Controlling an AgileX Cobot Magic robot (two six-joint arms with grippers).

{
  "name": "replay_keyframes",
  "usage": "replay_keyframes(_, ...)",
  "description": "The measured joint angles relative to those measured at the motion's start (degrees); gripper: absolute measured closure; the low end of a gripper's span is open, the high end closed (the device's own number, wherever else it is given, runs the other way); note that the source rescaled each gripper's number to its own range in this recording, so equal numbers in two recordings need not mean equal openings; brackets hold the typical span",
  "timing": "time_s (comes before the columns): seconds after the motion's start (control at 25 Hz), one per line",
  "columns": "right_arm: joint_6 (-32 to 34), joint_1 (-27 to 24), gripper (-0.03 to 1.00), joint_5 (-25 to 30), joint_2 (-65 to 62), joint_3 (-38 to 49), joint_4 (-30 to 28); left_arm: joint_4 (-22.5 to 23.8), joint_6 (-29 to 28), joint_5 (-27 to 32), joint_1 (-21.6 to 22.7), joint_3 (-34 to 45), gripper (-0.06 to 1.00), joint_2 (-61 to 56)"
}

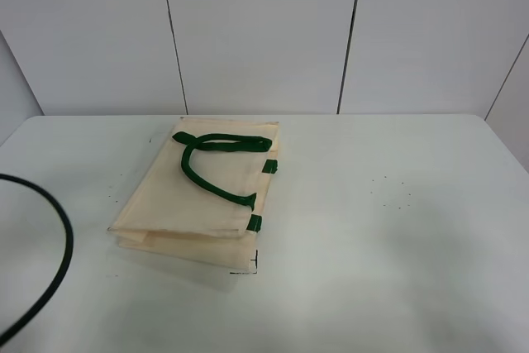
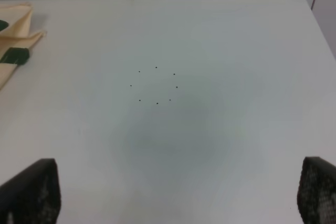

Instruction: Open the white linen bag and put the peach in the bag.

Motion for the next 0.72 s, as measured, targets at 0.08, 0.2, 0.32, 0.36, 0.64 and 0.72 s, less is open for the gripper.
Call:
replay_keyframes(0.08,0.0,0.0,-0.03,0.0,0.0,0.0,0.0,-0.3,0.0,-0.8,0.0,2.4,-0.06,-6.2)
replay_keyframes(0.2,0.0,0.0,-0.03,0.0,0.0,0.0,0.0,-1.1,0.7,-1.6,0.0,3.6,-0.06,-18.5)
replay_keyframes(0.32,0.0,0.0,-0.03,0.0,0.0,0.0,0.0,-1.2,0.8,-1.9,0.0,3.7,-0.06,-26.1)
replay_keyframes(0.36,0.0,0.0,-0.03,0.0,0.0,0.0,0.0,-1.2,0.8,-1.9,0.0,3.7,-0.06,-28.5)
replay_keyframes(0.64,0.0,0.0,-0.03,0.0,0.0,0.0,0.0,-1.3,0.8,-1.8,0.0,3.8,-0.06,-37.3)
replay_keyframes(0.72,0.0,0.0,-0.03,0.0,0.0,0.0,0.0,-1.4,0.8,-1.9,0.0,3.9,-0.06,-37.5)
